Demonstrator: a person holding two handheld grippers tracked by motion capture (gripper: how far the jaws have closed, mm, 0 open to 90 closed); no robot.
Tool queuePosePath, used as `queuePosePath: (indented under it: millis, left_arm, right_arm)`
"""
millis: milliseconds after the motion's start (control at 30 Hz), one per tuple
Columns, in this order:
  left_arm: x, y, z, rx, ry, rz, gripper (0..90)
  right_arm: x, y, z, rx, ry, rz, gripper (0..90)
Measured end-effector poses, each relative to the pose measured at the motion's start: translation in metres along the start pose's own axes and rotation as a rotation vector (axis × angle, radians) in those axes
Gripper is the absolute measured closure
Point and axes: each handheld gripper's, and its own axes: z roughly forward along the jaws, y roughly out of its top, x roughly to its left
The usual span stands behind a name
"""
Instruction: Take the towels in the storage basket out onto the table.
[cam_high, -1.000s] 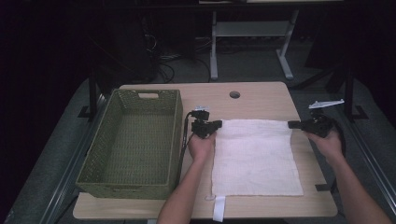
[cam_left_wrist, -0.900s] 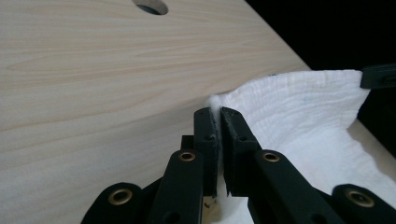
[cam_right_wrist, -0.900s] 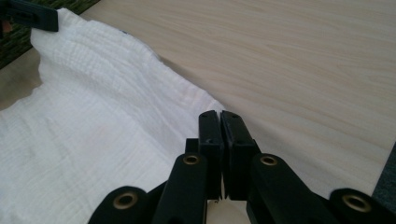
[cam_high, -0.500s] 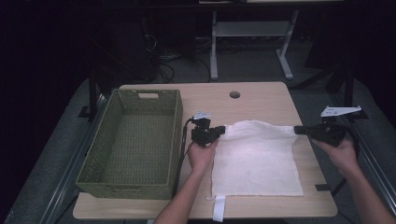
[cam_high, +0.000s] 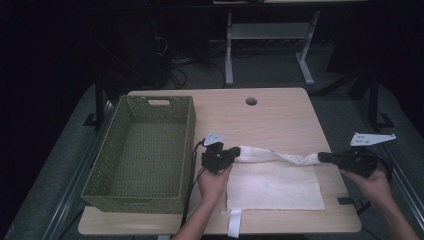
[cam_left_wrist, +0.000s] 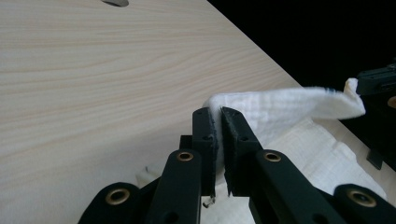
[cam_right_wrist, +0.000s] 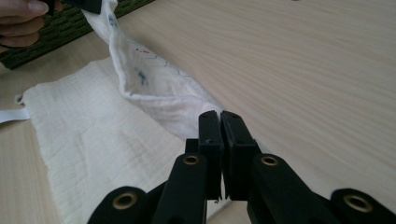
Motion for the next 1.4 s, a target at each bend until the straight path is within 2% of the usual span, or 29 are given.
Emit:
queuePosePath:
  millis: [167,333,433,667,767,833,933,1167,1300,1400]
  left_arm:
    - [-0.005,-0.013,-0.008,-0.002,0.000,0.000,85.3]
    - [-0.010,-0.023,-0.016,0.005,0.002,0.035,85.2]
    - [-0.011,-0.028,-0.021,0.006,-0.001,0.037,84.9]
    - [-0.015,-0.040,-0.027,0.021,-0.001,0.074,84.1]
    - [-0.015,-0.044,-0.027,0.030,-0.020,0.079,83.1]
    - [-0.013,-0.047,-0.028,0.035,-0.039,0.057,82.6]
    - [-0.012,-0.050,-0.031,0.041,-0.043,0.084,83.0]
    - [-0.013,-0.057,-0.037,0.066,-0.077,0.095,83.5]
    - [-0.013,-0.061,-0.041,0.086,-0.088,0.099,80.1]
    - [-0.015,-0.065,-0.045,0.097,-0.109,0.087,76.6]
  right_arm:
    - [0.015,-0.011,0.000,0.014,0.002,-0.035,87.0]
    - [0.027,-0.015,-0.003,-0.002,0.008,-0.049,87.0]
    - [0.032,-0.018,-0.006,-0.001,0.010,-0.065,86.9]
    - [0.044,-0.029,-0.007,0.005,0.008,-0.071,86.8]
    - [0.047,-0.033,-0.006,0.012,0.005,-0.074,86.8]
    - [0.047,-0.036,-0.005,0.014,0.004,-0.071,86.7]
    - [0.048,-0.039,-0.005,0.011,0.005,-0.069,86.6]
    - [0.054,-0.048,-0.005,0.017,0.003,-0.079,86.4]
    - [0.058,-0.051,-0.008,0.020,0.006,-0.084,86.2]
    - [0.059,-0.054,-0.012,0.018,0.016,-0.083,85.4]
